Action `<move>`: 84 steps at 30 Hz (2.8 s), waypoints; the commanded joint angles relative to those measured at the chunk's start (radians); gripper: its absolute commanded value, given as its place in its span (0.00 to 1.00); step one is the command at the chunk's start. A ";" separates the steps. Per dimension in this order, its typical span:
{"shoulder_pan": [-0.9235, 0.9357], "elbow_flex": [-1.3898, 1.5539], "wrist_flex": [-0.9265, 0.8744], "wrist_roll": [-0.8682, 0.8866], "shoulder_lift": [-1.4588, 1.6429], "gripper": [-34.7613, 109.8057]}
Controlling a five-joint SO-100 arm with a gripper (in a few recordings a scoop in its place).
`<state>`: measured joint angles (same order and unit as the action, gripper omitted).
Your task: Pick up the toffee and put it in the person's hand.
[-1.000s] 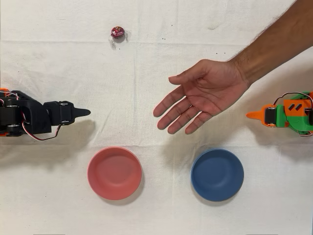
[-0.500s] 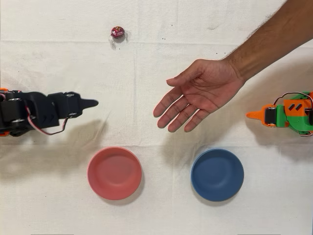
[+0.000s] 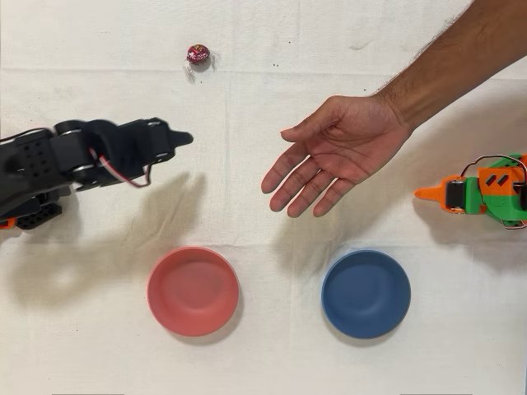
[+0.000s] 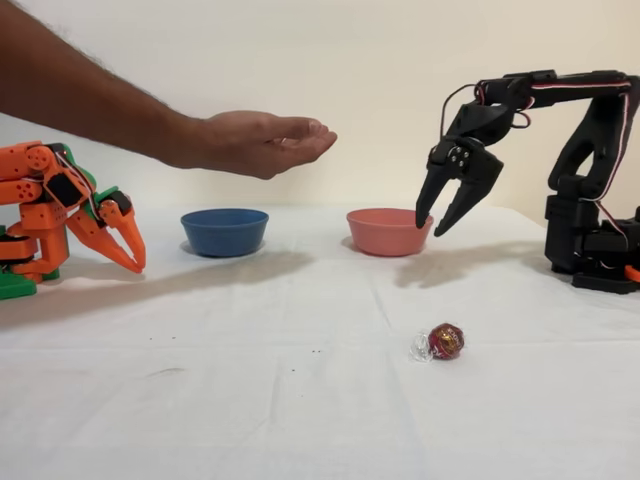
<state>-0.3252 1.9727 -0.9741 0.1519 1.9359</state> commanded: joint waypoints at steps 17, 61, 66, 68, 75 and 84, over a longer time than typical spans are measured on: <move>-0.172 -0.252 -0.014 0.049 -0.311 0.42; -0.408 -0.667 0.041 0.166 -0.790 0.43; -0.425 -0.707 0.040 0.164 -0.807 0.43; -0.428 -0.726 0.040 0.172 -0.819 0.43; -0.433 -0.810 0.041 0.198 -0.870 0.43; -0.439 -0.842 0.040 0.210 -0.908 0.43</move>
<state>-0.7440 1.1996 -0.9373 0.3543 0.9863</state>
